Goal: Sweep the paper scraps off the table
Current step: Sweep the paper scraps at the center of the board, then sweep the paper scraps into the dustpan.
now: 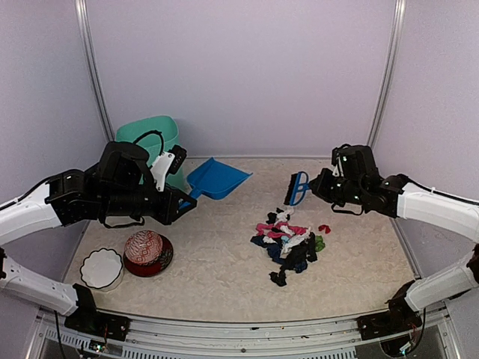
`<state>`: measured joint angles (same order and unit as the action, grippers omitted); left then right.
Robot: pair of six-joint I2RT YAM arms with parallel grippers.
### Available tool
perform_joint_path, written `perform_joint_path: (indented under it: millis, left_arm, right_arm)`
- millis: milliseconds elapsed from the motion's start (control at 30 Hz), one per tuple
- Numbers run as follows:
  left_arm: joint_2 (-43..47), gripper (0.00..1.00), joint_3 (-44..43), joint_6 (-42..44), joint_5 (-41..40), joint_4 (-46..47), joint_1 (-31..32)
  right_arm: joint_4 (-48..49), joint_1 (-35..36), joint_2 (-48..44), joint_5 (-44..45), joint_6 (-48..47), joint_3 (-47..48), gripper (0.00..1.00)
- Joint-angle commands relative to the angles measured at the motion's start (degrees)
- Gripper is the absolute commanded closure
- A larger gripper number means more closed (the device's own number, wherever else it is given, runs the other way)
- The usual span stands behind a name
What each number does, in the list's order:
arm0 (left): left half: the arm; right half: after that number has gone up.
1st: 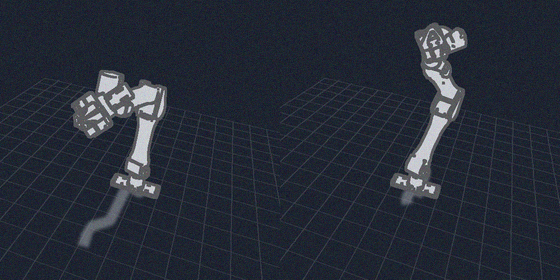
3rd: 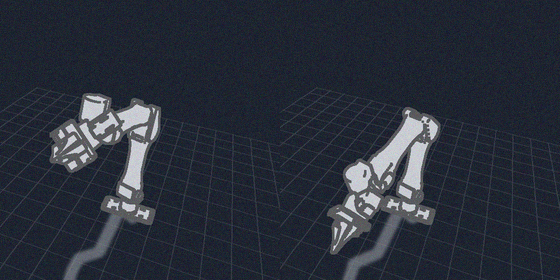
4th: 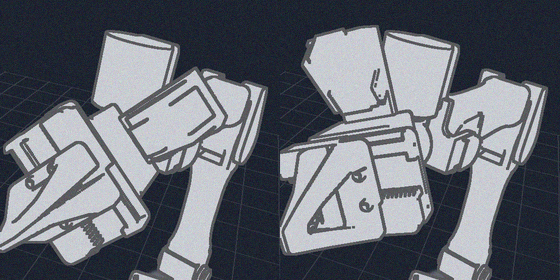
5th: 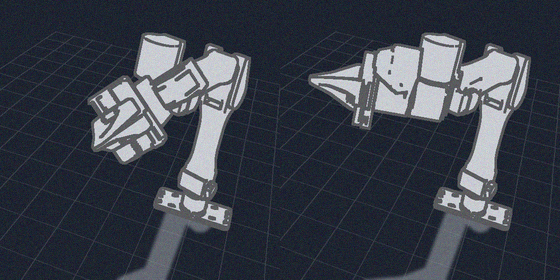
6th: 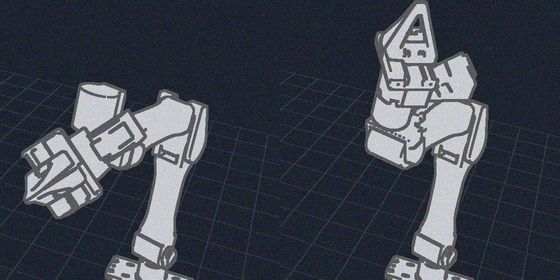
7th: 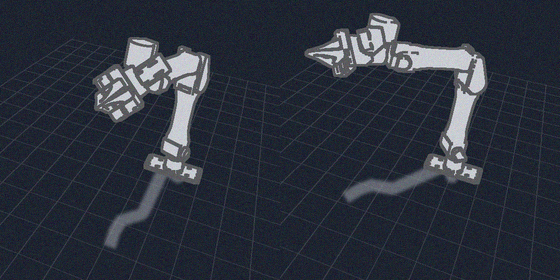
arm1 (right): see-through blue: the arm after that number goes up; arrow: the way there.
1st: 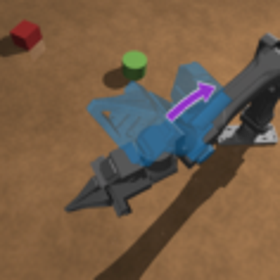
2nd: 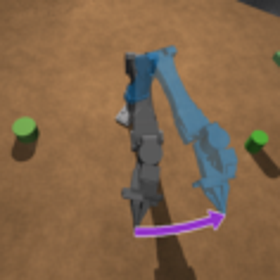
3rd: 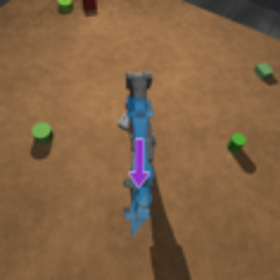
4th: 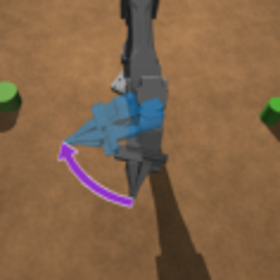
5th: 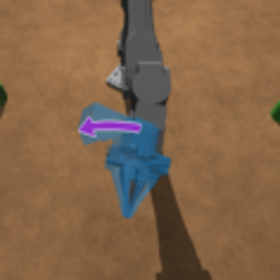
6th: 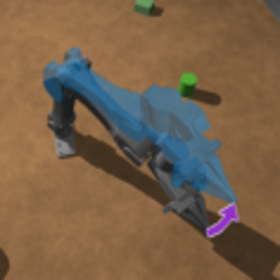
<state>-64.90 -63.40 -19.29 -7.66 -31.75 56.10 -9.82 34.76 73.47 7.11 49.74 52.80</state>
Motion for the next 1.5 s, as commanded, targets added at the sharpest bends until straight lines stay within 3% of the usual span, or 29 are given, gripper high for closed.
perform_joint_path:
  millis: [0, 433, 767, 1167, 1467]
  left_arm:
    - [-1.2, 1.0, 2.0, -0.6, -2.6, 1.3, 4.7]
    - [-4.4, 1.0, 10.7, -13.4, -6.4, -0.4, 20.5]
    - [-12.0, 1.0, 13.5, -21.9, -8.9, 2.5, 32.7]
    - [-21.0, 1.0, 12.1, -18.8, -6.5, 7.4, 31.7]
    - [-25.1, 1.0, 10.6, -15.4, -3.9, 11.0, 27.4]
  right_arm:
    - [-8.5, -1.1, -4.3, 10.8, -12.2, 0.0, 1.0]
    - [-16.6, -1.0, -4.0, 22.0, -35.6, 4.4, 1.0]
    - [-23.7, -0.4, 0.8, 29.3, -39.6, 7.2, 1.0]
    - [-35.2, 7.4, 7.9, 31.7, -36.8, 10.7, 1.0]
    - [-39.4, 12.3, 13.8, 31.1, -35.1, 11.7, 1.0]
